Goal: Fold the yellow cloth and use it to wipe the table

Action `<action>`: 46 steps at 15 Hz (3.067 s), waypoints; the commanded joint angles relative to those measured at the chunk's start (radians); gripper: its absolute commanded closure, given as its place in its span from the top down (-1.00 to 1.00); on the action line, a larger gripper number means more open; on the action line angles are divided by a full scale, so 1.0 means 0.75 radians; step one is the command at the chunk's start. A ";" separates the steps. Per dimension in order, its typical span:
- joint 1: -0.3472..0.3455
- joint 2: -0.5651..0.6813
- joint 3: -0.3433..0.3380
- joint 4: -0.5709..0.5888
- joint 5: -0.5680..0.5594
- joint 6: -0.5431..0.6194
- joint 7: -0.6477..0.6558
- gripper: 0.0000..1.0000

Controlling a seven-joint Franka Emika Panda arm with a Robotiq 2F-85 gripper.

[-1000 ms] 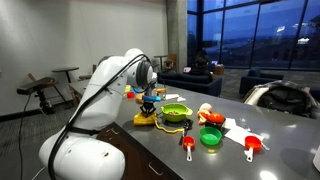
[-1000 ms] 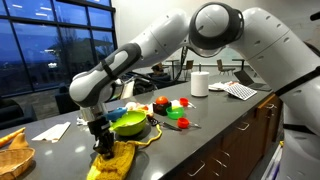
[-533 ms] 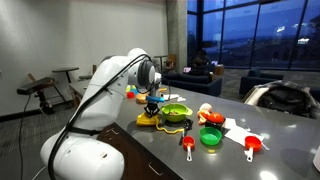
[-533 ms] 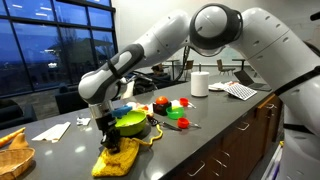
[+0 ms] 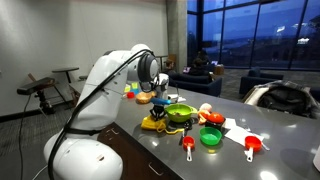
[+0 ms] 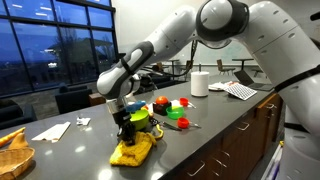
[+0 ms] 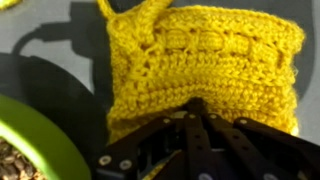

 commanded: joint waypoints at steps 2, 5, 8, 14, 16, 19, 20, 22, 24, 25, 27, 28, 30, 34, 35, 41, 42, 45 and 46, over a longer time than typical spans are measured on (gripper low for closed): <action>-0.057 -0.153 -0.043 -0.274 0.017 0.086 0.059 -1.00; -0.085 -0.224 -0.066 -0.381 0.022 0.113 0.085 -1.00; -0.105 -0.284 -0.091 -0.472 0.011 0.125 0.109 -1.00; -0.126 -0.362 -0.120 -0.597 0.004 0.186 0.154 -1.00; -0.120 -0.381 -0.125 -0.615 -0.016 0.192 0.171 -0.46; -0.114 -0.410 -0.127 -0.630 -0.041 0.192 0.195 -0.16; -0.113 -0.416 -0.126 -0.632 -0.046 0.192 0.203 -0.06; -0.108 -0.421 -0.124 -0.631 -0.056 0.187 0.216 0.18; -0.102 -0.427 -0.124 -0.633 -0.065 0.187 0.233 0.43; -0.101 -0.431 -0.124 -0.634 -0.068 0.187 0.242 0.55; -0.097 -0.437 -0.123 -0.635 -0.071 0.197 0.259 0.82; -0.096 -0.440 -0.122 -0.633 -0.069 0.203 0.267 0.94; -0.092 -0.440 -0.121 -0.623 -0.068 0.219 0.282 1.00; -0.083 -0.455 -0.119 -0.605 -0.057 0.242 0.330 1.00; -0.082 -0.459 -0.118 -0.598 -0.052 0.245 0.340 1.00; -0.074 -0.473 -0.116 -0.557 -0.046 0.243 0.393 1.00; -0.073 -0.472 -0.116 -0.548 -0.045 0.240 0.402 1.00; -0.060 -0.478 -0.123 -0.527 -0.060 0.242 0.483 1.00; -0.055 -0.481 -0.125 -0.519 -0.066 0.243 0.514 1.00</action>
